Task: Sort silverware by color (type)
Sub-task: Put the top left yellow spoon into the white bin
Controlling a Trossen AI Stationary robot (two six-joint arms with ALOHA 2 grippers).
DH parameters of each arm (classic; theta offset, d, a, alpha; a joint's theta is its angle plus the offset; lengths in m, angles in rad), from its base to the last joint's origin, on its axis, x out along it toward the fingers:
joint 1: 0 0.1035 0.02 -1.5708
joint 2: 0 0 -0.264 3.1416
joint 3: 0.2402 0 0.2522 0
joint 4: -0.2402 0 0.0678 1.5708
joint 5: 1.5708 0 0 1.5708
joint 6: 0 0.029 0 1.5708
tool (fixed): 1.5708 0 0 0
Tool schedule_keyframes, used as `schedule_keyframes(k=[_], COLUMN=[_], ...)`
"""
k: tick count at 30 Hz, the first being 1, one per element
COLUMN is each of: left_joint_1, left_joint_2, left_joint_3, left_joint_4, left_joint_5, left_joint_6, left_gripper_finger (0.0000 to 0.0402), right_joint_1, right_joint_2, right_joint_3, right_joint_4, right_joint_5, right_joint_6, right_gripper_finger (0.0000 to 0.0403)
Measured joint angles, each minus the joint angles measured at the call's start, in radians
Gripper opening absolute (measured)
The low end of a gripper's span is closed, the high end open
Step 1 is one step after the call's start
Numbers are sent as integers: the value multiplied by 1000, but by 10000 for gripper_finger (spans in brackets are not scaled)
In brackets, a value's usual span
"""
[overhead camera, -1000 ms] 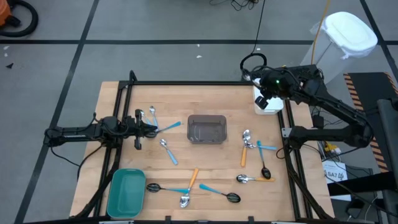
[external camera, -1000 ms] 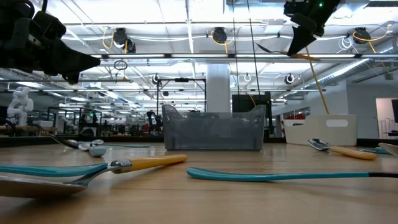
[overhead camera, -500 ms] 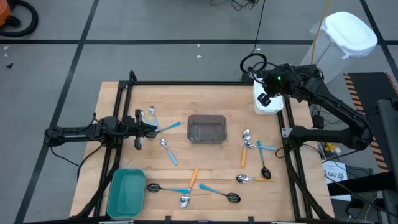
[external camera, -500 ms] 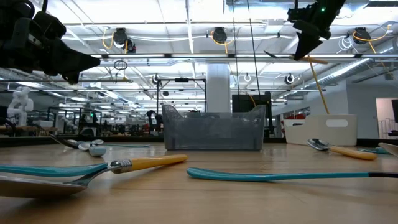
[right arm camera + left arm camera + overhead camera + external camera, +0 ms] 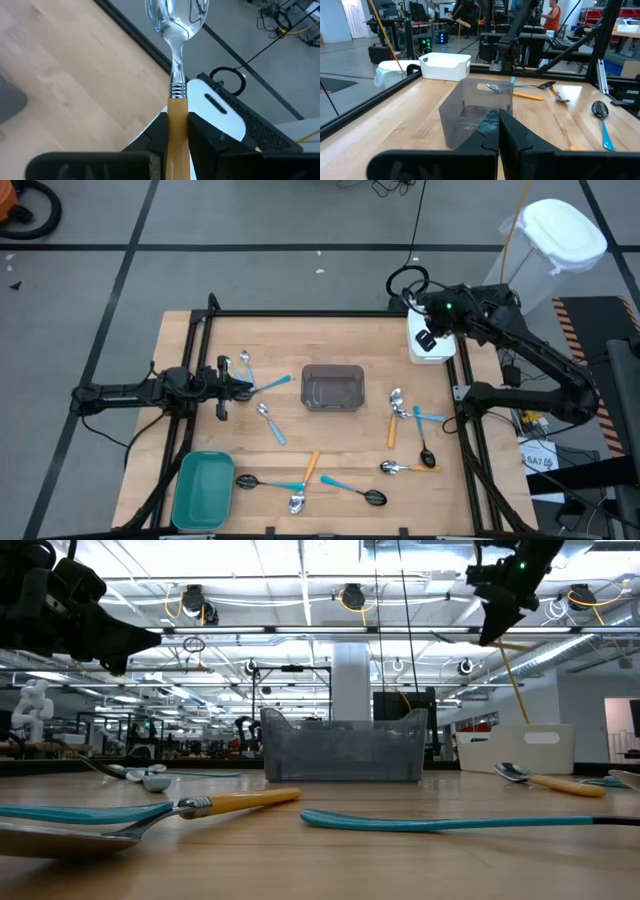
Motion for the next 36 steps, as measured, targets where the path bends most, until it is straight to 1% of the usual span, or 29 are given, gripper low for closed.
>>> schedule_keyframes(k=[5, 10, 26, 36], left_joint_1=[0, 0, 0, 0], left_joint_2=[0, 0, 0, 0], left_joint_3=[0, 0, 0, 0], left_joint_4=[0, 0, 0, 0], left_joint_5=[0, 0, 0, 0], left_joint_6=[0, 0, 1, 1], left_gripper_finger=[1, 1, 1, 1], right_joint_1=[-30, -66, -156, -159], right_joint_2=[-23, -26, -26, -26], right_joint_3=[-80, -111, -324, -370], right_joint_4=[50, 51, 272, 334], right_joint_5=[35, 79, 75, 98], right_joint_6=[4, 26, 72, 104], right_gripper_finger=[48, 48, 48, 48])
